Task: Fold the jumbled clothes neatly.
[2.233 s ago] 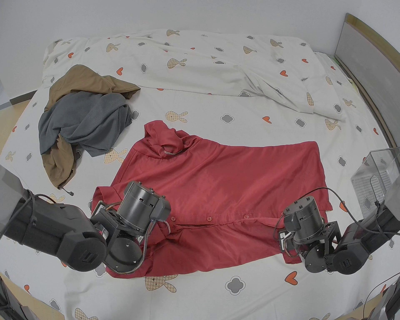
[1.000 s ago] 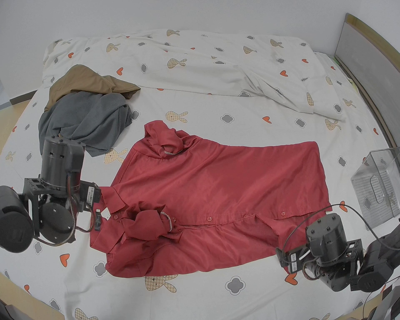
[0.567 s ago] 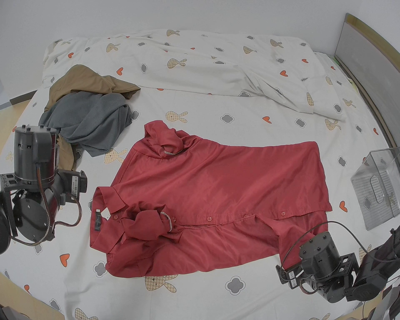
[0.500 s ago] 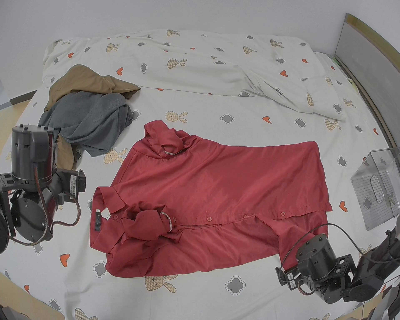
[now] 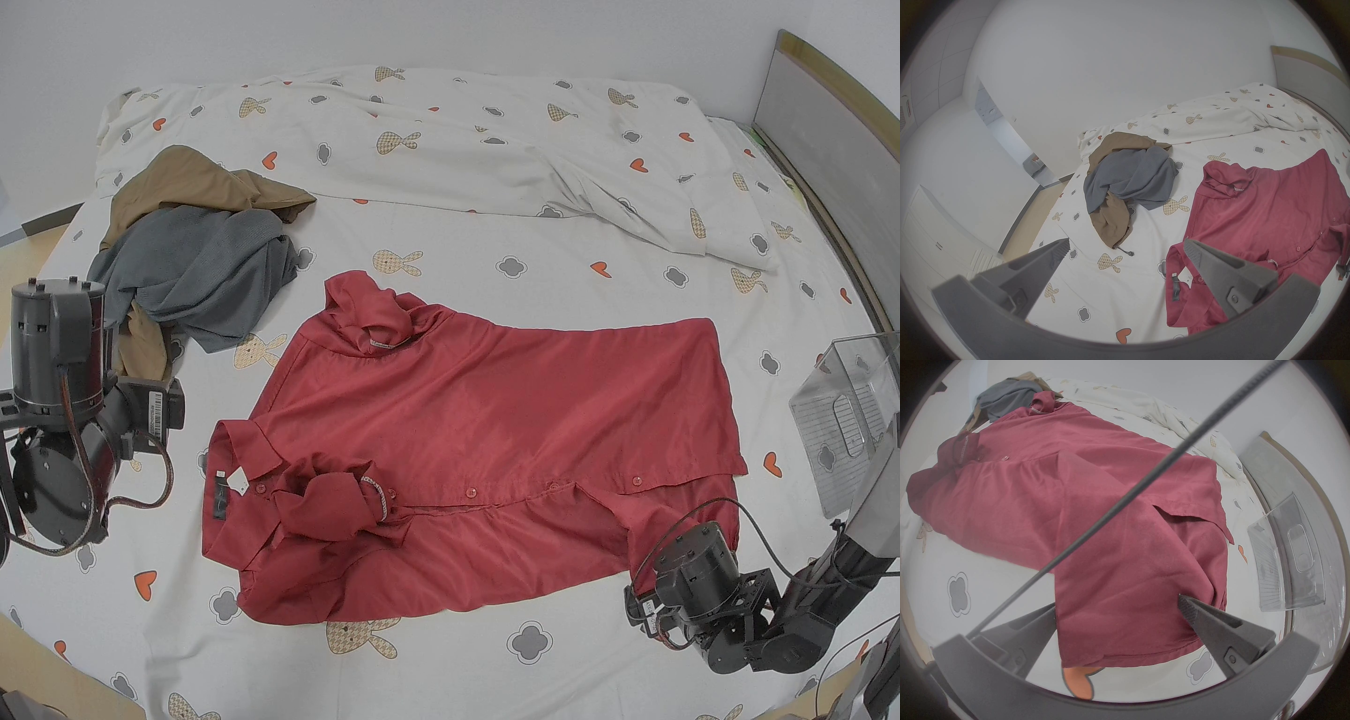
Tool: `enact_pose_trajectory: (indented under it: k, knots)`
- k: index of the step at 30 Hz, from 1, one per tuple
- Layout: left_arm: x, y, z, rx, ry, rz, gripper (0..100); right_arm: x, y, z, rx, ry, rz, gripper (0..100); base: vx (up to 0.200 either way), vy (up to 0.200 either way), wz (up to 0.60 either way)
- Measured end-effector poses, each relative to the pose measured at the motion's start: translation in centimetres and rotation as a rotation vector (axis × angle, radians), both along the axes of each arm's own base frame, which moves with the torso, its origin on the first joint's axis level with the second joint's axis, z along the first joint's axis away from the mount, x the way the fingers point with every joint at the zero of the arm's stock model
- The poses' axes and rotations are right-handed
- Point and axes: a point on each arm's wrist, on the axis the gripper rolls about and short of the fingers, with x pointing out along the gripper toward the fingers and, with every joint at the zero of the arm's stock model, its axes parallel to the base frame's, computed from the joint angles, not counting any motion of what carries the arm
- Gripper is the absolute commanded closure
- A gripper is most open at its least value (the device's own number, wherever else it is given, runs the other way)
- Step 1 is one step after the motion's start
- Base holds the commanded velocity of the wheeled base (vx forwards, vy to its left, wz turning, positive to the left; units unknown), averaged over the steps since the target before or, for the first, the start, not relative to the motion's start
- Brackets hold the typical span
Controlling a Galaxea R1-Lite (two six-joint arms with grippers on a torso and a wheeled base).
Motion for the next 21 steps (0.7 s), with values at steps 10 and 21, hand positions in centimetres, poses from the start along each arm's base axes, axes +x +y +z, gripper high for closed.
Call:
enact_pose_trajectory:
  k: [10, 21]
  knots:
    - [0.1, 0.0, -0.3, 0.005, 0.009, 0.000, 0, -0.4, -1.0, -0.2, -0.023, 0.016, -0.007, 100, 0.000, 0.000, 0.00]
    - [0.4, -0.2, -0.6, 0.011, 0.023, -0.004, 0, -1.7, -2.4, 3.5, 0.122, -0.039, 0.083, 100, 0.000, 0.000, 0.00]
